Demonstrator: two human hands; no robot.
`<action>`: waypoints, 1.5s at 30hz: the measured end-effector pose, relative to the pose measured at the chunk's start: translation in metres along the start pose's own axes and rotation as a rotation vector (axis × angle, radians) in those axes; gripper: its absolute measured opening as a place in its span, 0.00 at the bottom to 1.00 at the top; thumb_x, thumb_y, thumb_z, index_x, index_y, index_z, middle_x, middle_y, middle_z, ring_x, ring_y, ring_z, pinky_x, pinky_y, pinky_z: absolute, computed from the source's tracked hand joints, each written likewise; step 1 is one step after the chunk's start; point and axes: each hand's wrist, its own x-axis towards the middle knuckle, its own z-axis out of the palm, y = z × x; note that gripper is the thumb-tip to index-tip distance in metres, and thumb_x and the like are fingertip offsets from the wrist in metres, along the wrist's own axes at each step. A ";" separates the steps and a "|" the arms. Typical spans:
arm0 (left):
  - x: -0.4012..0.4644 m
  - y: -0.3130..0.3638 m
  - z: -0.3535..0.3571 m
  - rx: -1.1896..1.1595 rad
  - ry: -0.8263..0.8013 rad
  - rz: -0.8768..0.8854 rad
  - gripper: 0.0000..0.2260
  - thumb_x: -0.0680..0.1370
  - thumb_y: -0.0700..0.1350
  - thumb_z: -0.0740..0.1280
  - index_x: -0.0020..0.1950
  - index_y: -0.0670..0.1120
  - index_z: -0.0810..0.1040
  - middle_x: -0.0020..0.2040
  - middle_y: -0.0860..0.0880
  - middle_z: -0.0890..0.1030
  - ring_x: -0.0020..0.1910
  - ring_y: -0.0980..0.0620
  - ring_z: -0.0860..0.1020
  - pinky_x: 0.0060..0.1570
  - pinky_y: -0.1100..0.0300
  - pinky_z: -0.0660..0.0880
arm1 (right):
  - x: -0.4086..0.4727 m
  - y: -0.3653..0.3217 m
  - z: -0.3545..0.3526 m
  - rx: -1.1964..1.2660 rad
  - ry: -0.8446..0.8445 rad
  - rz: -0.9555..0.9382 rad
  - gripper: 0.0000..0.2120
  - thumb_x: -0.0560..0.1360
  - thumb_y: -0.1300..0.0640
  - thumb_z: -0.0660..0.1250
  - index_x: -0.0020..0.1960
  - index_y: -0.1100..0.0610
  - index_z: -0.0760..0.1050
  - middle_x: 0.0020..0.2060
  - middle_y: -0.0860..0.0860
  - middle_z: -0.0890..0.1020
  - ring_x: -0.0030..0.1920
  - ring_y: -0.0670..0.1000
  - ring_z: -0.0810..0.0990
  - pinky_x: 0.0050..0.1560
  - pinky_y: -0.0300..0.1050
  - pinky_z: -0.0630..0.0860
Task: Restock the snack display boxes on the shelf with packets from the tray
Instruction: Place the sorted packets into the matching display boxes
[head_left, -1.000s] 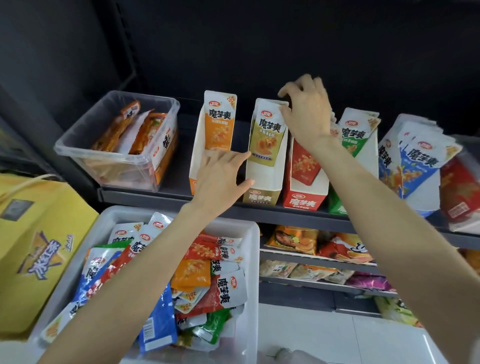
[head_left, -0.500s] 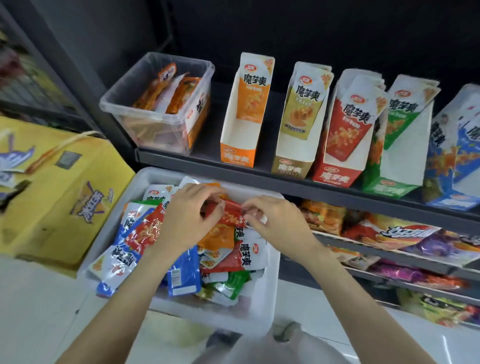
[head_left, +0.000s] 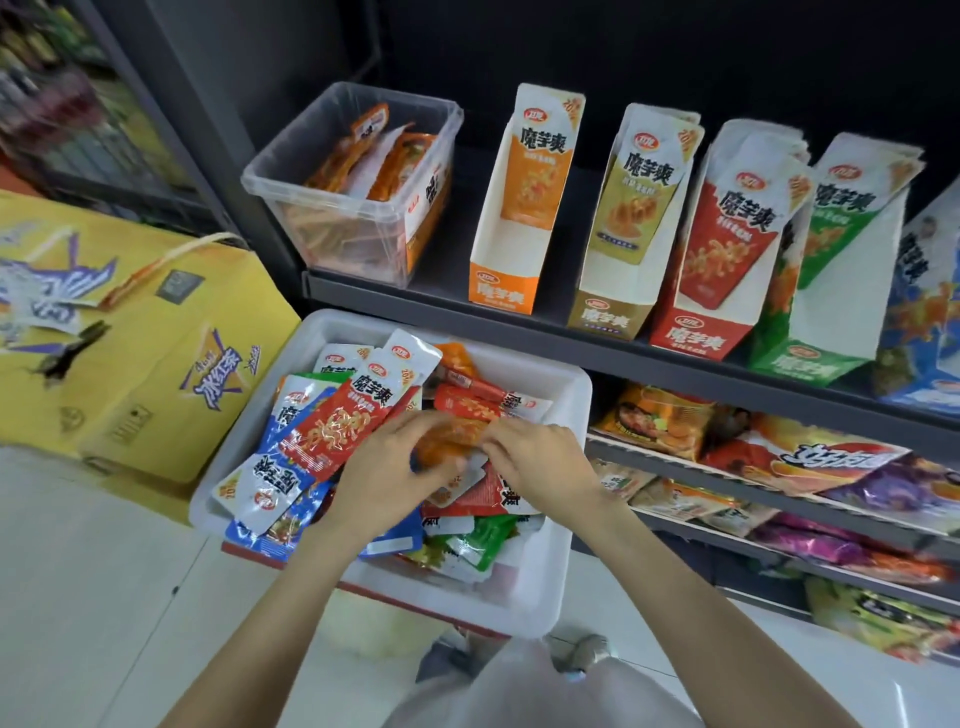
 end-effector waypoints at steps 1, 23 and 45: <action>0.000 0.005 -0.002 -0.141 0.051 -0.108 0.19 0.76 0.59 0.65 0.64 0.53 0.74 0.57 0.59 0.77 0.54 0.59 0.75 0.53 0.63 0.70 | -0.003 -0.002 -0.004 0.129 0.139 0.062 0.09 0.80 0.54 0.58 0.51 0.57 0.75 0.43 0.51 0.82 0.38 0.53 0.81 0.36 0.47 0.73; 0.023 0.081 -0.036 -0.313 -0.095 0.148 0.18 0.74 0.44 0.71 0.52 0.66 0.71 0.46 0.63 0.81 0.43 0.64 0.80 0.45 0.66 0.78 | -0.032 0.031 -0.104 0.701 0.330 0.314 0.27 0.72 0.52 0.72 0.63 0.36 0.63 0.59 0.40 0.76 0.53 0.39 0.79 0.45 0.35 0.79; 0.176 0.053 -0.066 -0.097 0.257 0.146 0.23 0.75 0.42 0.70 0.70 0.48 0.70 0.57 0.50 0.80 0.47 0.59 0.77 0.44 0.71 0.72 | 0.171 0.059 -0.200 -0.296 0.617 0.247 0.12 0.79 0.53 0.60 0.61 0.56 0.73 0.44 0.56 0.82 0.45 0.62 0.80 0.44 0.51 0.71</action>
